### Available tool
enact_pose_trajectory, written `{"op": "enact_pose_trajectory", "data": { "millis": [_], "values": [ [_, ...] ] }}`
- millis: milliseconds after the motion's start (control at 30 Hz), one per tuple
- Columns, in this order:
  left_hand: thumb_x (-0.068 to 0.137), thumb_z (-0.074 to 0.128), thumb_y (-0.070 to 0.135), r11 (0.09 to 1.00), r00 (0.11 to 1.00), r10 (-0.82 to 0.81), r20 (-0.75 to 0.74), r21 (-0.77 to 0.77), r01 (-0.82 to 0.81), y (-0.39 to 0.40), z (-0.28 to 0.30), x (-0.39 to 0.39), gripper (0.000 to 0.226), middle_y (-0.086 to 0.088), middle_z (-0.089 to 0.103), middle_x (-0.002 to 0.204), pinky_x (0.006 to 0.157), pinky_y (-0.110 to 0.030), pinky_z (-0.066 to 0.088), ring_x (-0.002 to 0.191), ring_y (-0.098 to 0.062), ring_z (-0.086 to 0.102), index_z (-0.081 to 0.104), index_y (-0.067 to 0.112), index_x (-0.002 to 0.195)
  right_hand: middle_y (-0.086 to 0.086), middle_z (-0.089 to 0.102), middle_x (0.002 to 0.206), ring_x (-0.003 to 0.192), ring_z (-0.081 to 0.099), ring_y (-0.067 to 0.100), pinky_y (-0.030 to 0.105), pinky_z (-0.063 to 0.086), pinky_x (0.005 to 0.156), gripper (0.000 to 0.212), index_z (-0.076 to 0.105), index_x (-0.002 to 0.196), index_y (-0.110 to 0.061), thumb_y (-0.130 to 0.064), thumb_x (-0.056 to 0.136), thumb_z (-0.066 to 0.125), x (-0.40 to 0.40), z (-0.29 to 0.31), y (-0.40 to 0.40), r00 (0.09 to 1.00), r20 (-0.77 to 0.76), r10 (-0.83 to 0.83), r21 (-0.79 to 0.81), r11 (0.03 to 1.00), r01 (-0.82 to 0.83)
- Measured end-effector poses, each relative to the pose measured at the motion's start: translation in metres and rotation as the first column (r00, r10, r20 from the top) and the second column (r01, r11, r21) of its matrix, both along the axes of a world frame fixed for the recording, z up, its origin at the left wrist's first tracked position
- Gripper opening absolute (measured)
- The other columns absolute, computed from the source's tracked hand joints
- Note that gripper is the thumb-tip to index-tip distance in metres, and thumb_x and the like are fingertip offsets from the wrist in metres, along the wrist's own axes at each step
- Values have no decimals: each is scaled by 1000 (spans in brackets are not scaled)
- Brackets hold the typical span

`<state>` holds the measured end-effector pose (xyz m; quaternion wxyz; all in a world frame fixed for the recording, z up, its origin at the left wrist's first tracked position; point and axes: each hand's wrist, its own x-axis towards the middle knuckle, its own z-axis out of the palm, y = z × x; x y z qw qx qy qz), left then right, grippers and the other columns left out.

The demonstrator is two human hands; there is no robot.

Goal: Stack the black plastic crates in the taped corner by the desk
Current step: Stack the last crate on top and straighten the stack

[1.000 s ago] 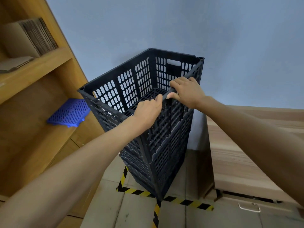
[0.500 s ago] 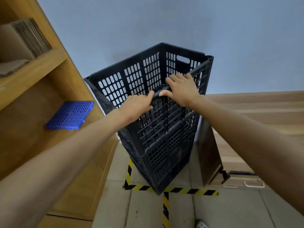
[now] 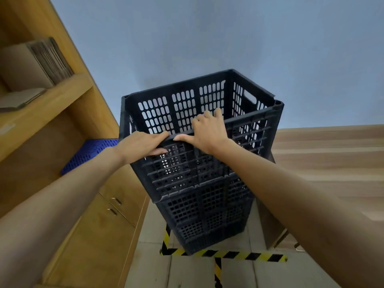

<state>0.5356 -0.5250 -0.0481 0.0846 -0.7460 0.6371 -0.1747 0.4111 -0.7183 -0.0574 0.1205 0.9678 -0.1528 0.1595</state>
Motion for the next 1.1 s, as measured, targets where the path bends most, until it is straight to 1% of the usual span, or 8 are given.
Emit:
{"op": "enact_pose_trajectory", "data": {
  "millis": [100,233,333,433,533,667,900,1100],
  "values": [
    [96,37,52,999,998,-32,54,-17,33,12,0,9,33,8,56,71,42,-13,11,42,-3,25,39,21,107,2,67,81,85,62,22,46,39,93,94,66,74,-14,-92,72,13,11,0,4,998,-4,60,15,998,-60],
    [97,47,47,997,993,-8,118,-76,17,18,-2,-4,32,5,61,76,50,-21,18,46,-11,29,54,17,104,-3,56,73,69,57,18,32,35,64,80,60,74,-17,-86,79,19,11,-6,-3,975,17,223,65,972,-224],
    [101,32,49,972,991,136,-5,-195,-134,1,-5,-23,39,5,53,74,46,-22,14,51,-16,43,54,17,92,-7,54,79,76,61,19,31,37,62,69,56,87,-19,-79,85,20,6,-3,-23,931,-11,365,82,928,-363],
    [102,22,54,904,944,301,-132,-277,-327,-36,-11,-44,51,7,57,74,49,-29,32,64,-19,59,57,20,85,-10,48,74,73,55,18,34,44,66,67,57,106,-19,-74,88,23,-1,5,-45,901,-89,424,125,902,-412],
    [101,21,59,812,882,423,-210,-343,-471,-58,-21,-55,62,4,58,66,49,-28,33,58,-16,57,61,21,74,-8,49,63,66,55,18,33,45,63,71,57,99,-20,-79,84,21,-5,6,-62,904,-140,404,104,914,-393],
    [101,21,57,809,912,405,-67,-438,-391,-58,-29,-48,63,3,52,55,46,-25,19,46,-17,52,49,21,59,-2,57,65,66,59,20,33,45,61,86,63,84,-16,-87,74,16,-7,1,-72,948,-71,311,65,949,-307],
    [103,23,52,818,962,269,52,-540,-200,-42,-34,-4,64,3,51,52,37,-21,22,40,-18,49,53,18,58,2,57,65,63,61,23,33,47,58,73,58,76,-15,-79,85,24,11,-4,-43,980,-7,201,-21,979,-201],
    [103,24,51,851,985,169,36,-510,-127,-26,-31,41,60,6,51,56,43,-18,8,42,-16,49,54,20,61,-5,43,55,55,52,19,30,38,52,74,61,95,-16,-78,85,23,38,-7,-17,989,18,144,0,990,-144]
  ]
}}
